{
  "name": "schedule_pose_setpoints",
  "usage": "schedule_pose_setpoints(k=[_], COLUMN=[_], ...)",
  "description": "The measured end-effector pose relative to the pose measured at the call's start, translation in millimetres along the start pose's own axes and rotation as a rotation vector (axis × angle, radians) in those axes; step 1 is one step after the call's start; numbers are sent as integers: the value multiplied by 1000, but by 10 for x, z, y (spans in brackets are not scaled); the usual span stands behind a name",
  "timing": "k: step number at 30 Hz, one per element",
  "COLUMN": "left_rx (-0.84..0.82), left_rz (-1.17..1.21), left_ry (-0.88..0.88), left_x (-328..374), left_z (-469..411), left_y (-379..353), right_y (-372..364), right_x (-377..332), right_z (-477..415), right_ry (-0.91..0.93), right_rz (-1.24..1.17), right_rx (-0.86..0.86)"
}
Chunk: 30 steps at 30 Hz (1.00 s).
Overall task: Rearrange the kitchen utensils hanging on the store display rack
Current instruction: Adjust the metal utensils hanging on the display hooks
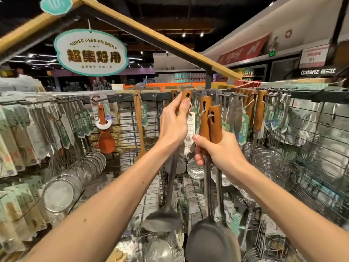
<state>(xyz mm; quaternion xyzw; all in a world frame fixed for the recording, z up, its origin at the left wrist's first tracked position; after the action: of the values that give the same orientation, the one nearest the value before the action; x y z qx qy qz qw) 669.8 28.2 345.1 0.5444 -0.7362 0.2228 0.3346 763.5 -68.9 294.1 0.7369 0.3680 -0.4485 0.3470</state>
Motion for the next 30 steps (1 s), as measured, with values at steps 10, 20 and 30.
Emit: schedule_pose_setpoints(k=[10,20,30], left_rx=[111,68,27], left_rz=[43,-45,-218], left_ry=[143,193,295], left_x=[-327,-583,-297], left_z=[-210,-444,-56], left_y=[-93,-116,90], right_y=[114,186,269], right_x=[140,228,238], right_z=[-116,-118,89], right_ry=[-12,-70,-108], right_rz=[4,-49,-29], right_rx=[-30,-48,-106])
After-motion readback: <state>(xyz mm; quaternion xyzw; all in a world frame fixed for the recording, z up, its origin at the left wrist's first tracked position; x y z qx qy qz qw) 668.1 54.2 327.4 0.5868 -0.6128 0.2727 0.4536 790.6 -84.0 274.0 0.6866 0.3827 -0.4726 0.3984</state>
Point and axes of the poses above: each hand's wrist, its own z-axis away from the middle knuckle, its own y-axis out of the back of the hand, x = y × z, the point moved 4 cm from there along -z, towards the middle knuckle, and after that the axes turned 10 degrees about z, right-handed, at the moved point
